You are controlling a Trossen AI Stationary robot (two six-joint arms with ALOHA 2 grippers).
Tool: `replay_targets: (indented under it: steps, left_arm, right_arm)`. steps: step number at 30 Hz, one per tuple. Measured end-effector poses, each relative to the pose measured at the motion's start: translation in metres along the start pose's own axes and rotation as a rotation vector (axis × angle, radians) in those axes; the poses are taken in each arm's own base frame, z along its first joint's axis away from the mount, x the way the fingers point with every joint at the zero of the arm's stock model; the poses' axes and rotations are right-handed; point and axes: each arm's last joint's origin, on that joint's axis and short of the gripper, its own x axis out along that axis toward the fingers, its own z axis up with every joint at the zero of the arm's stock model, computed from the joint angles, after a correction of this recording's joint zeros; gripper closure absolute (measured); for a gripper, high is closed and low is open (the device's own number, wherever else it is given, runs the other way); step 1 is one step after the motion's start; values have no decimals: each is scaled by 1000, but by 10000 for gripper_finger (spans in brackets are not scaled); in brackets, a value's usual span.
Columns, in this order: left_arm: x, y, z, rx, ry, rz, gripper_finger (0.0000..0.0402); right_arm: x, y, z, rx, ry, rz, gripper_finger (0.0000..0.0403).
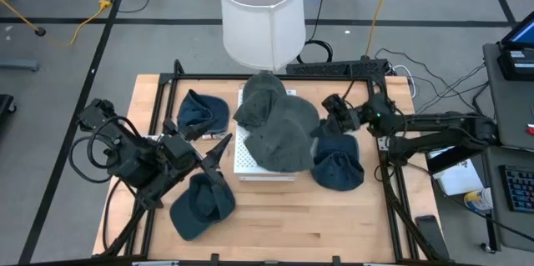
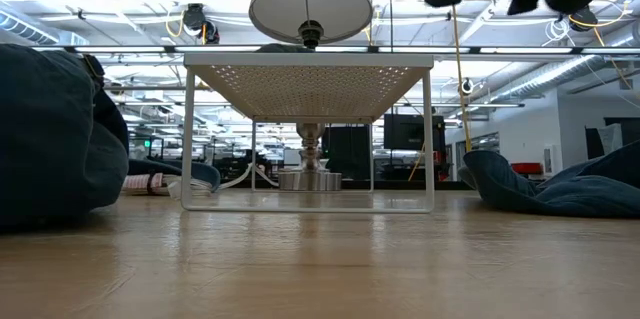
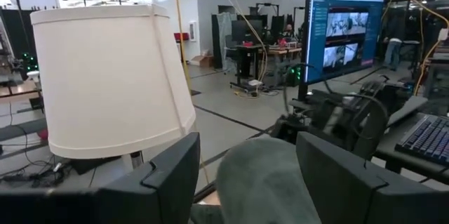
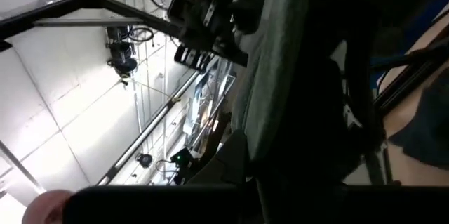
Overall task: Pick & Place hat
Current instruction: Stack the gray cap on the gray cap on the shelf
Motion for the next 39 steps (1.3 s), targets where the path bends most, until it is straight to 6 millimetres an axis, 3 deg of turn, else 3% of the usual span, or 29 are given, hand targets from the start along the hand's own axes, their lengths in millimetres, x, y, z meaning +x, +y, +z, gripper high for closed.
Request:
replay_targets:
  steps: [8, 13, 19, 31, 39]
  left_arm:
    - [2, 0, 0, -6, -1, 6, 160]
    - [6, 1, 0, -16, -1, 20, 160]
    - [8, 2, -1, -16, -2, 26, 160]
    - [8, 2, -1, -8, -1, 26, 160]
    - [8, 2, -1, 8, -1, 26, 160]
  right_arm:
    - [-10, -28, 40, 28, 46, -53, 398]
    - [-7, -34, 72, -1, 116, -68, 398]
    - [-13, -43, 106, -43, 81, -98, 398]
    - [-13, -66, 136, -97, 81, -121, 398]
    - [-17, -81, 145, -68, 78, -141, 393]
